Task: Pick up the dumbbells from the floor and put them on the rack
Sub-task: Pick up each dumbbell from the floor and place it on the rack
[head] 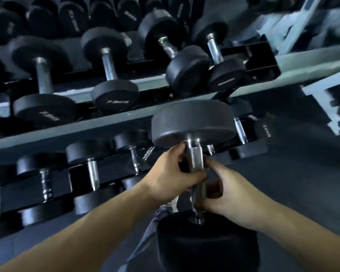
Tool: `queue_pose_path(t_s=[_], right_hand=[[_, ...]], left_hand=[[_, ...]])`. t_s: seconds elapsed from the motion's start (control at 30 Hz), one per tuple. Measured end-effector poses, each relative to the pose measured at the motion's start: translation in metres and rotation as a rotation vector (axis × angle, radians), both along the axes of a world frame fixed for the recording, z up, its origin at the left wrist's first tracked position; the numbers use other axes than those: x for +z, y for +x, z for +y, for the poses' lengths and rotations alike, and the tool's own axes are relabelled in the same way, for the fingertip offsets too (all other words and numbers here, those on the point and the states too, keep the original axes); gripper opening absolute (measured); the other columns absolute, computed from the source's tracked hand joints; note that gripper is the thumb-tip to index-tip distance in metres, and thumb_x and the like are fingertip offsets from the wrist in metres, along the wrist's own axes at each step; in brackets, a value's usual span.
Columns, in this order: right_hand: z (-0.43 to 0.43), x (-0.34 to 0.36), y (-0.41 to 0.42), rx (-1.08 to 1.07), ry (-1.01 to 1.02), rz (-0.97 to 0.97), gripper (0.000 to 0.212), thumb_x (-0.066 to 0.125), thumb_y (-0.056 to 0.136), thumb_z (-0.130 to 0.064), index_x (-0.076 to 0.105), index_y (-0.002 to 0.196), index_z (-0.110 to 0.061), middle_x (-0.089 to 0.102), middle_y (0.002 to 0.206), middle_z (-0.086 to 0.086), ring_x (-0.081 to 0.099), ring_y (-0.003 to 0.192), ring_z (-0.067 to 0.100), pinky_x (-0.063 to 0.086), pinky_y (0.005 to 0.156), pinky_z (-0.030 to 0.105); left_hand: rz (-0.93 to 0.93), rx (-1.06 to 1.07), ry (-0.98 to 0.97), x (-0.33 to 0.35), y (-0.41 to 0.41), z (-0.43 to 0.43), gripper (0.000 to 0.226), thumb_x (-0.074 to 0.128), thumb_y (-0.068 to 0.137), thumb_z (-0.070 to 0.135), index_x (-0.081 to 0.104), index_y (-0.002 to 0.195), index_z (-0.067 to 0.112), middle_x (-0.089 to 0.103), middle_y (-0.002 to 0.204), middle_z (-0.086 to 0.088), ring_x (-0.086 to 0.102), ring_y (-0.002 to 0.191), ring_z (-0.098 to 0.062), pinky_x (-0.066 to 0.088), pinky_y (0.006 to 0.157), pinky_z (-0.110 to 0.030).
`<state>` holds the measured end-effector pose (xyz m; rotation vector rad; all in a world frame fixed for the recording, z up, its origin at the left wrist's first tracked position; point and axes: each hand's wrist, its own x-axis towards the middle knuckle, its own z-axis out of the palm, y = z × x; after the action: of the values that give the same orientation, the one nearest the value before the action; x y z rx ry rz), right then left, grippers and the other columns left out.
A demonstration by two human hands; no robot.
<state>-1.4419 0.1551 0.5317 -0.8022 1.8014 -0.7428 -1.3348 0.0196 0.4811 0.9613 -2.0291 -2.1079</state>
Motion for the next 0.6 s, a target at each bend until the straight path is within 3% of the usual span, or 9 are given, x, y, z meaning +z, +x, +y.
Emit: queue_pose_path(t_s=[0.13,0.23,0.3,0.4,0.6], right_hand=[[0.008,0.006,-0.091,-0.087,-0.032,-0.007,0.074,0.081,0.082,-0.003,0.055,0.133,-0.05,0.081,0.098,-0.001,0.079,0.086,0.017,0.061,0.073,0.027],[0.013,0.016,-0.156,-0.136,-0.038,-0.033,0.068,0.082,0.082,-0.002,0.058,0.131,-0.044,0.081,0.098,-0.003,0.079,0.085,0.016,0.059,0.072,0.025],[0.011,0.021,-0.203,-0.165,-0.053,-0.017,0.066,0.082,0.082,-0.001,0.061,0.129,-0.042,0.081,0.098,-0.003,0.079,0.084,0.014,0.06,0.072,0.025],[0.011,0.022,-0.272,-0.158,-0.028,0.053,0.07,0.082,0.081,0.0,0.06,0.129,-0.046,0.08,0.094,0.003,0.078,0.084,0.025,0.064,0.074,0.034],[-0.003,0.021,-0.403,-0.079,-0.023,0.029,0.059,0.08,0.084,-0.001,0.061,0.128,-0.035,0.08,0.094,-0.011,0.077,0.081,0.006,0.058,0.07,0.018]], left_hand=[[0.016,-0.051,0.003,0.01,-0.101,0.001,0.03,0.08,0.083,0.002,0.067,0.107,0.013,0.079,0.094,-0.01,0.079,0.085,-0.023,0.067,0.071,-0.037],[0.024,-0.088,-0.003,0.017,-0.171,0.003,0.026,0.081,0.082,0.004,0.067,0.101,0.017,0.078,0.086,-0.001,0.076,0.075,-0.009,0.062,0.065,-0.025],[0.043,-0.099,-0.028,0.019,-0.223,0.001,0.027,0.082,0.081,0.005,0.068,0.101,0.017,0.078,0.085,0.002,0.077,0.079,-0.012,0.063,0.068,-0.03],[0.05,-0.09,-0.041,0.023,-0.293,0.001,0.03,0.083,0.079,0.009,0.068,0.105,0.011,0.079,0.094,-0.008,0.078,0.09,-0.025,0.066,0.076,-0.041],[0.022,-0.038,-0.002,0.02,-0.416,-0.007,0.027,0.08,0.083,0.005,0.069,0.107,0.013,0.078,0.1,-0.01,0.078,0.094,-0.027,0.066,0.083,-0.048]])
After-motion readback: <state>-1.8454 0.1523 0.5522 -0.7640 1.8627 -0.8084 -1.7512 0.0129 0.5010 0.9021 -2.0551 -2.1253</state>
